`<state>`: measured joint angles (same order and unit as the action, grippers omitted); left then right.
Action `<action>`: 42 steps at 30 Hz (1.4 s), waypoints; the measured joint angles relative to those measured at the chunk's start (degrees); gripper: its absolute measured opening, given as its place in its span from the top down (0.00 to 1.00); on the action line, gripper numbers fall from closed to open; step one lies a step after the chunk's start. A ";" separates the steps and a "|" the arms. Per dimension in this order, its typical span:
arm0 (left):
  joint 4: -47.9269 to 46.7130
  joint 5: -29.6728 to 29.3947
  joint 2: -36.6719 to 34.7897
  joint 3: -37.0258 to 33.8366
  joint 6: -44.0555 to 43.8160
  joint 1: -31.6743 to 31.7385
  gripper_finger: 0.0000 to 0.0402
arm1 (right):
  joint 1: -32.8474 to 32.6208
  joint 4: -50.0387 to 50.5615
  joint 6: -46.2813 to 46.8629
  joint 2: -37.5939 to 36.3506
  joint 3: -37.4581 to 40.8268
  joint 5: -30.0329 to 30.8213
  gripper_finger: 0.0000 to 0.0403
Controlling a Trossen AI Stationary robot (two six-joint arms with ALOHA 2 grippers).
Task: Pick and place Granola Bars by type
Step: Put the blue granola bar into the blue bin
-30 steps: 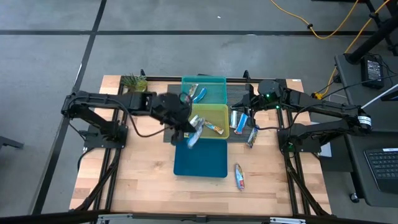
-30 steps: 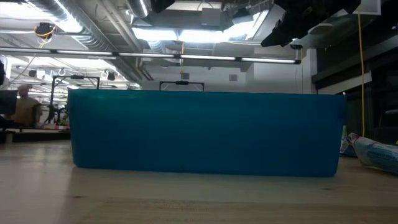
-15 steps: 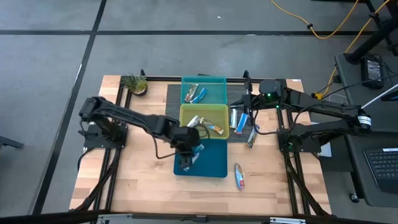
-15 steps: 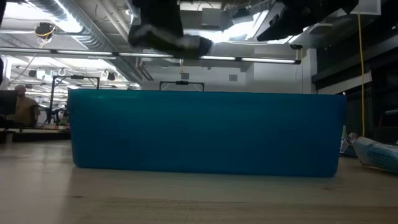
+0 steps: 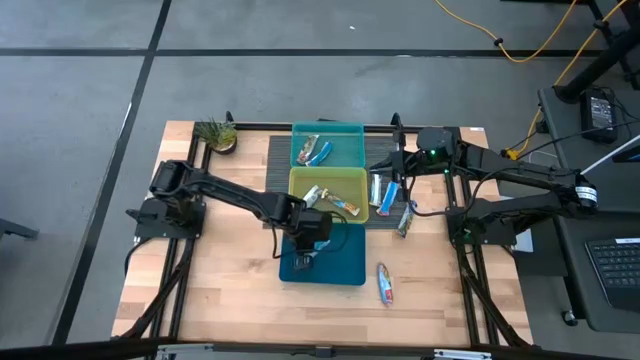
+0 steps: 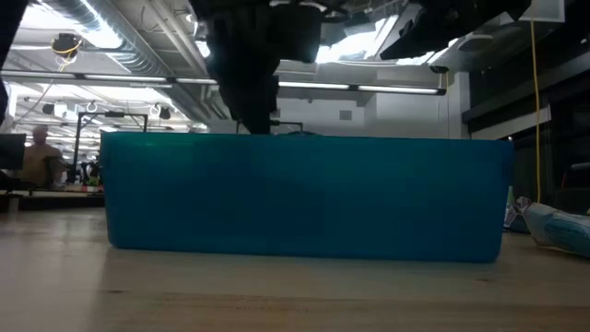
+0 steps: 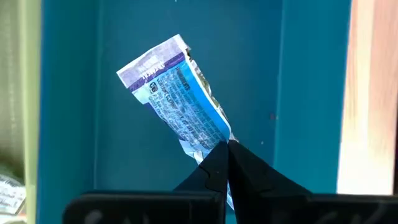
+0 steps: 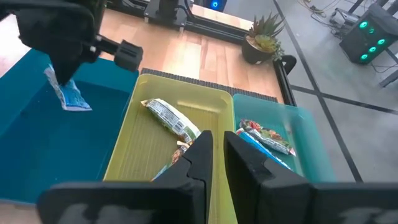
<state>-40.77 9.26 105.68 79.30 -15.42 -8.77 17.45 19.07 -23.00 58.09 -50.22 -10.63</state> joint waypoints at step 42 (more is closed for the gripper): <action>-4.18 -20.51 -23.52 -6.43 7.75 13.03 0.70 | 0.39 16.94 24.78 0.20 0.00 12.07 0.86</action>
<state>-44.94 -11.24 82.16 72.86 -7.68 4.27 17.84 36.01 1.77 58.29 -50.22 1.43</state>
